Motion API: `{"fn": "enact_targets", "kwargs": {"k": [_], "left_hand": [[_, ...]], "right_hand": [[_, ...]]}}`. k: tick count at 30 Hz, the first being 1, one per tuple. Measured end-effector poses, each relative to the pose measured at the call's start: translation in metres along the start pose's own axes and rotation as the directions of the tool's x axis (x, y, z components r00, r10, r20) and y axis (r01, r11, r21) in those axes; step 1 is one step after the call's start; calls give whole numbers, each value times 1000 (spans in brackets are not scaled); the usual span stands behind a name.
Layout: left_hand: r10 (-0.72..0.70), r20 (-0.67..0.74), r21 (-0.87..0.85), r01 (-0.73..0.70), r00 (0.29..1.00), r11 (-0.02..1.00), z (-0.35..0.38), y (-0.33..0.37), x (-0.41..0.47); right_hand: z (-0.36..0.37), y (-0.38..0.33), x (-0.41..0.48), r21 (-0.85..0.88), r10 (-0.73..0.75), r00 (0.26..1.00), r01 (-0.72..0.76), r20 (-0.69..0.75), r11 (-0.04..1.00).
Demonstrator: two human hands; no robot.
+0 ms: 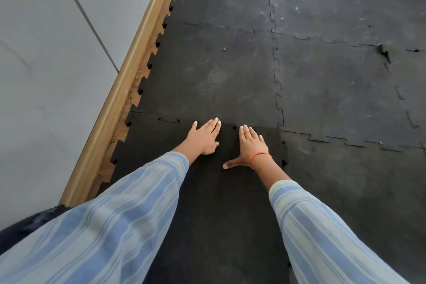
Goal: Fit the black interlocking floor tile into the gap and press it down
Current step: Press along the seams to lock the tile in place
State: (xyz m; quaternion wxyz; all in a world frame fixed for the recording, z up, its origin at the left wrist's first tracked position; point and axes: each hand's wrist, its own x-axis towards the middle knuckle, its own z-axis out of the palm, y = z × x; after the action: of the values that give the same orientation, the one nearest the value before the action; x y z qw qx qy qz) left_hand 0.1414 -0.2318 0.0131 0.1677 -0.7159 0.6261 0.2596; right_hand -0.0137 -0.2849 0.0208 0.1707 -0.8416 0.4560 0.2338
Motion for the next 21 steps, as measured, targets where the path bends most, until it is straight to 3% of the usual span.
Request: {"fn": "enact_targets", "kwargs": {"k": [8,14,21], "left_hand": [[-25,43,0,25,999,1000,-2,2,4],[13,50,-107,-7,999,994,6,0,0],[26,72,-114,-18,997,993,10,-3,5]], "right_hand": [[-16,-18,15,-39,-42,999,43,34,998],[10,-7,5,3,-23,1000,23,-6,1000],[10,2,10,-19,-36,998,35,-46,999]]}}
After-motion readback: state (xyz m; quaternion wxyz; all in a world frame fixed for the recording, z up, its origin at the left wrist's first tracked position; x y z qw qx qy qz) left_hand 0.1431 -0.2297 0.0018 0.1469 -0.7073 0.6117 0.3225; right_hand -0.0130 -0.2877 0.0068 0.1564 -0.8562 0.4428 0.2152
